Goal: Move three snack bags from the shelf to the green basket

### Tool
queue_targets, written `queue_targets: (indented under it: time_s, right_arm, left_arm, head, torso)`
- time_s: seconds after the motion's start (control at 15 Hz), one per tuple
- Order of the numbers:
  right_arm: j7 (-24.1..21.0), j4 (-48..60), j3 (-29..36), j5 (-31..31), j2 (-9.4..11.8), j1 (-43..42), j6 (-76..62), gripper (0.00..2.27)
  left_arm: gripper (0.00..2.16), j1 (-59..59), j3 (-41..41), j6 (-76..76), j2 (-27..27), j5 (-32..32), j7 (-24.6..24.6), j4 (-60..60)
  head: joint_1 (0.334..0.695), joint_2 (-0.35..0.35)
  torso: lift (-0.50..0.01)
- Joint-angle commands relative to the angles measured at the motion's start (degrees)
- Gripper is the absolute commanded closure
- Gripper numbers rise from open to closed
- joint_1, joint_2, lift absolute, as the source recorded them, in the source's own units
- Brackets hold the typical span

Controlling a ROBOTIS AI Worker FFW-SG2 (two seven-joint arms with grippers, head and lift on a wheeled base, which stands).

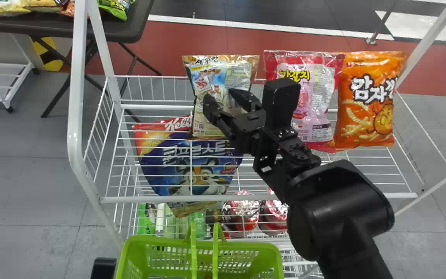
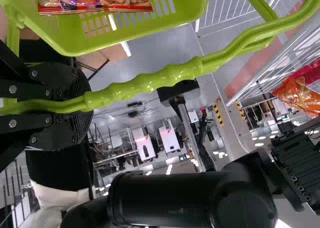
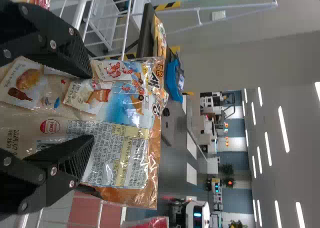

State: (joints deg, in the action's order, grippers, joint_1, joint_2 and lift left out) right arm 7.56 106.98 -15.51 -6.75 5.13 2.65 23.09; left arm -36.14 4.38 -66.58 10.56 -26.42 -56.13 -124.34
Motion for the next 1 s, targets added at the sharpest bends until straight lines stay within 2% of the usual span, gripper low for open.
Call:
queue_targets:
  time_s: [0.0, 0.33, 0.53, 0.73, 0.8, 0.93]
  right_arm:
    - [0.5, 2.6, 0.0, 0.3, 0.5, 1.1, -0.3, 2.24]
    - [0.8, 10.3, 1.5, -0.2, 3.0, 6.7, -0.8, 2.24]
    - [1.2, 22.5, 5.1, -0.7, 6.1, 15.3, 3.4, 2.24]
    - [2.1, 34.9, 12.4, -5.4, 9.5, 24.9, 8.7, 2.24]
    - [2.9, 37.8, 15.0, -7.2, 10.0, 27.8, 9.9, 2.24]
    - [3.7, 44.0, 19.9, -10.9, 10.6, 32.9, 17.1, 2.24]
  left_arm:
    - [1.55, 0.0, 0.0, 0.0, -0.2, 0.0, 0.1, 0.1]
    - [1.55, -0.2, 0.0, 0.0, -0.7, 0.4, 0.5, -0.6]
    - [1.55, -0.6, 0.2, 0.0, -1.0, 0.9, 0.8, -1.5]
    - [1.55, -0.6, 0.7, -0.2, -1.4, 1.4, 0.9, -1.6]
    - [1.55, -0.6, 0.8, -0.2, -1.6, 1.4, 0.8, -1.5]
    - [1.55, -0.6, 1.1, -0.2, -2.0, 1.5, 0.9, -1.6]
  head:
    - [0.695, -0.097]
    - [0.695, -0.108]
    - [0.695, -0.132]
    - [0.695, -0.2]
    - [0.695, -0.256]
    - [0.695, -0.31]
  torso:
    - [-0.048]
    - [-0.048]
    - [-0.048]
    - [-0.048]
    - [-0.048]
    - [-0.048]
